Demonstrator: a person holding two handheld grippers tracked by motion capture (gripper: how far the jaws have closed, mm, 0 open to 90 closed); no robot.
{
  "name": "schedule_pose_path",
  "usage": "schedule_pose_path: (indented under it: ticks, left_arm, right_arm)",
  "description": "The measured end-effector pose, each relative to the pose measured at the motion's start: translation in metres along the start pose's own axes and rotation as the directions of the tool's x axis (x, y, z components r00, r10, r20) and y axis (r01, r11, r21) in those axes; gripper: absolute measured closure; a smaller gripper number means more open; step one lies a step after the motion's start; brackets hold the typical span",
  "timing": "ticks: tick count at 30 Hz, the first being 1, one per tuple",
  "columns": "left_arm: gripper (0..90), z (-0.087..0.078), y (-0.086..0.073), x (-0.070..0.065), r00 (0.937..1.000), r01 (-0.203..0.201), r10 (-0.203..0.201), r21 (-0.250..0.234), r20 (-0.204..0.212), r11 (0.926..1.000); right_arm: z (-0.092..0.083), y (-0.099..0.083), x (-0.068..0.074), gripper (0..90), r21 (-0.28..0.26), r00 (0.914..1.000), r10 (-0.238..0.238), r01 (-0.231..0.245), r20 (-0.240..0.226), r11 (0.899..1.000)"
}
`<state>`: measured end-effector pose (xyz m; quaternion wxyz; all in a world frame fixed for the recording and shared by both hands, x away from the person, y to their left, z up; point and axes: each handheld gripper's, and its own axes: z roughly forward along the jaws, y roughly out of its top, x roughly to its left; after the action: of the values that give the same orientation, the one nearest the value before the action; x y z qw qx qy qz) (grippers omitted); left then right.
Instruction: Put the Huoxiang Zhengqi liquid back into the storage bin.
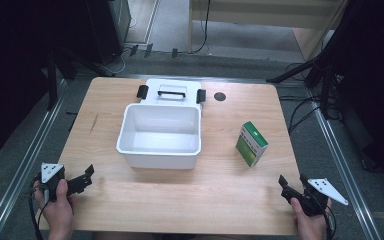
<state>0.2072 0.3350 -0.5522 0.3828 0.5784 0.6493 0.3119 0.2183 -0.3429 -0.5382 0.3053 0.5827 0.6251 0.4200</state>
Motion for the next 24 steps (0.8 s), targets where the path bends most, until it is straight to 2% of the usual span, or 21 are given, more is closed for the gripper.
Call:
schedule_pose_path:
  ticks: [4,5,7,12,15,18,19,22,24]
  left_arm:
    - [0.0,0.000,0.000,0.000,1.0000,0.000,0.000,0.002,-0.001,1.0000]
    - [0.0,0.000,0.000,0.000,1.0000,-0.001,0.001,0.002,-0.001,1.0000]
    - [0.0,0.001,0.000,0.000,1.0000,0.000,0.000,0.003,-0.002,1.0000]
    - [0.0,0.001,0.000,0.000,1.0000,0.001,-0.001,-0.001,-0.001,1.0000]
    - [0.0,0.000,0.000,0.000,1.0000,0.001,-0.001,-0.003,-0.003,1.0000]
    - [0.0,0.000,0.000,0.000,1.0000,-0.002,0.002,-0.004,-0.002,1.0000]
    - [0.0,0.000,0.000,0.000,1.0000,0.000,0.000,-0.004,-0.002,1.0000]
    - [0.0,0.000,0.000,-0.001,1.0000,-0.003,0.003,-0.005,-0.005,1.0000]
    - [0.0,0.000,0.000,-0.001,1.0000,-0.007,0.007,0.003,-0.006,1.0000]
  right_arm:
    - [-0.003,0.000,-0.003,24.5,-0.009,0.9992,0.029,-0.029,-0.029,1.000]
    - [-0.004,0.000,-0.004,27.8,-0.013,0.9983,0.037,-0.038,-0.045,0.999]
    - [-0.006,0.000,-0.005,33.7,-0.026,0.9974,0.037,-0.038,-0.061,0.999]
    - [-0.007,0.000,-0.004,35.0,-0.027,0.9962,0.032,-0.035,-0.081,0.999]
    - [-0.007,0.003,-0.001,37.4,-0.008,0.9931,0.010,-0.011,-0.117,1.000]
    - [-0.007,0.005,0.003,37.6,0.001,0.9921,-0.016,0.016,-0.125,1.000]
    - [-0.007,0.008,0.007,36.4,0.014,0.9884,-0.025,0.028,-0.150,1.000]
    - [-0.005,0.011,0.012,36.3,0.038,0.9856,-0.040,0.047,-0.164,0.998]
    - [-0.003,0.014,0.016,37.5,0.058,0.9800,-0.051,0.063,-0.192,0.996]
